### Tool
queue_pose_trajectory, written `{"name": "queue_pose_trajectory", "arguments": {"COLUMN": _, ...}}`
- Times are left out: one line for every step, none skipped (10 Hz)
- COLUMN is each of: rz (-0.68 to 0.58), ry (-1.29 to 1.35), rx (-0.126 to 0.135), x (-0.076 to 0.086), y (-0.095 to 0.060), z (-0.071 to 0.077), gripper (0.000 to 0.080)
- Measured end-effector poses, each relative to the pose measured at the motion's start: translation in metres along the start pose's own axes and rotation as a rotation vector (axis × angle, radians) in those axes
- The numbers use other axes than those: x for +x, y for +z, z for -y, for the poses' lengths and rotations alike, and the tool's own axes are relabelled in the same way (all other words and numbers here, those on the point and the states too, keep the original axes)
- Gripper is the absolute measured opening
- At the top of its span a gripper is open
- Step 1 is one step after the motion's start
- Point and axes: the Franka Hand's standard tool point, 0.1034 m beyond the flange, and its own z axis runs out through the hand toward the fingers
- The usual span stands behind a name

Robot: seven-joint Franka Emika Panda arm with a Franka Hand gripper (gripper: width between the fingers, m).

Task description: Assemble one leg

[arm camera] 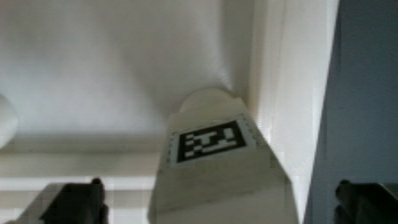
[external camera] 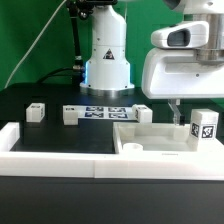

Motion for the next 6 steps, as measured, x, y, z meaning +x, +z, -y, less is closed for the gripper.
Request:
{"name": "queue_pose_trajectory", "arguments": {"rz": 0.000, "ry": 0.009, "rx": 0.000, "x": 0.0000, "y": 0.0000, "z": 0.0000, "gripper": 0.0476}}
{"name": "queue_pose_trajectory", "arguments": {"rz": 0.000, "ry": 0.009, "rx": 0.000, "x": 0.0000, "y": 0.0001, "z": -0.0002, "gripper": 0.0294}}
{"name": "queue_pose_trajectory", "arguments": {"rz": 0.000, "ry": 0.010, "rx": 0.000, "x": -0.0001, "y": 0.0002, "z": -0.0002, "gripper": 0.0291}}
{"name": "queue_pose_trajectory", "arguments": {"rz": 0.000, "ry": 0.028, "rx": 0.000, "x": -0.0001, "y": 0.0002, "z": -0.0002, "gripper": 0.0291}}
{"name": "queue_pose_trajectory", "arguments": {"rz": 0.001, "ry": 0.029, "rx": 0.000, "x": -0.0001, "y": 0.0005, "z": -0.0007, "gripper": 0.0291}}
{"name": "queue_pose_trajectory", "arguments": {"rz": 0.000, "ry": 0.054, "rx": 0.002, "x": 0.0002, "y": 0.0005, "z": -0.0022, "gripper": 0.0291}}
